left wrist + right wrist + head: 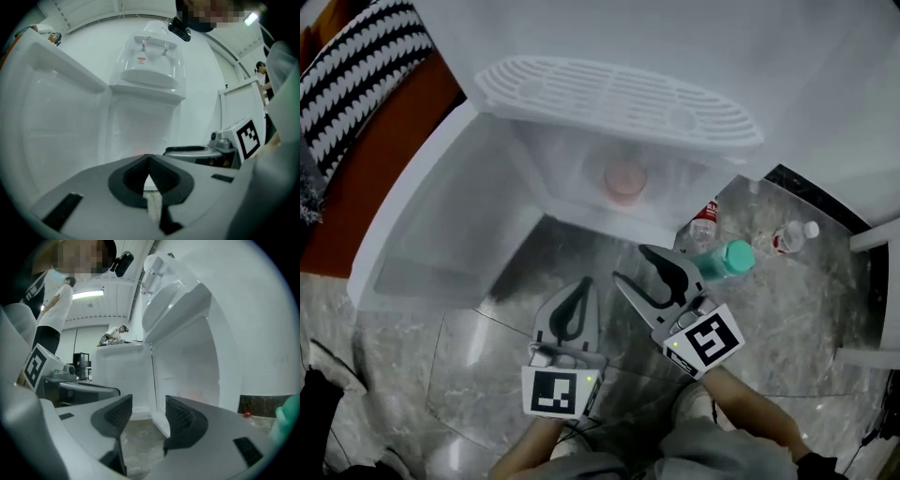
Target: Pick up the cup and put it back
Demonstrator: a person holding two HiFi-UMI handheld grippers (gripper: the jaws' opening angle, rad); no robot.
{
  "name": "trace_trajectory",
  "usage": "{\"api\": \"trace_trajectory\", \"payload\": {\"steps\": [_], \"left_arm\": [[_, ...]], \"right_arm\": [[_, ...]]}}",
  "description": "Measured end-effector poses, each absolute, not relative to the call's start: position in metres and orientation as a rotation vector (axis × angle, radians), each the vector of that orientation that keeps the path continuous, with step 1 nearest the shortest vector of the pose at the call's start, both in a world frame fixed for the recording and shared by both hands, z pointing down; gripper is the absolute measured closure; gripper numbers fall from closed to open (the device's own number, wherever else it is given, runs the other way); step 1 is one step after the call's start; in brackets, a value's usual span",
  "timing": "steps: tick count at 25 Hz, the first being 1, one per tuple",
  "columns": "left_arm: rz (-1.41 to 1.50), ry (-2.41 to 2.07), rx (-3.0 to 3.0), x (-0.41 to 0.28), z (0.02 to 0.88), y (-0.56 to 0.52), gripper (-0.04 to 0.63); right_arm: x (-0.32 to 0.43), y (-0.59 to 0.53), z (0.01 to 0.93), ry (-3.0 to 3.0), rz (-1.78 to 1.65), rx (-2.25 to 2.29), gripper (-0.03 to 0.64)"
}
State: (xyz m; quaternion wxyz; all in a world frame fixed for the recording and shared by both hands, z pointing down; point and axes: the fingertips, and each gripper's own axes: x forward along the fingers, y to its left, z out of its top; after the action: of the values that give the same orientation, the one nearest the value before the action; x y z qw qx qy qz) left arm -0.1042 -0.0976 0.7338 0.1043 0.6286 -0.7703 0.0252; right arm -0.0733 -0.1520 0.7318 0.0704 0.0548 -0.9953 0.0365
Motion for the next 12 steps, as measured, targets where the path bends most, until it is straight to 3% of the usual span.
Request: {"api": "trace_trajectory", "payload": {"steps": [7,12], "left_arm": [[0.071,-2.285,1.824,-0.109,0.738,-0.09,0.583],[0.075,-2.263,1.799,-0.113,0.743,-0.088,0.583]], "right_arm": [[-0.093,-0.181,0.746,-3.04,0.161,0.28,0.259],[-0.113,-0.218,0.765,-2.962,0.139,0.477,0.242]]}}
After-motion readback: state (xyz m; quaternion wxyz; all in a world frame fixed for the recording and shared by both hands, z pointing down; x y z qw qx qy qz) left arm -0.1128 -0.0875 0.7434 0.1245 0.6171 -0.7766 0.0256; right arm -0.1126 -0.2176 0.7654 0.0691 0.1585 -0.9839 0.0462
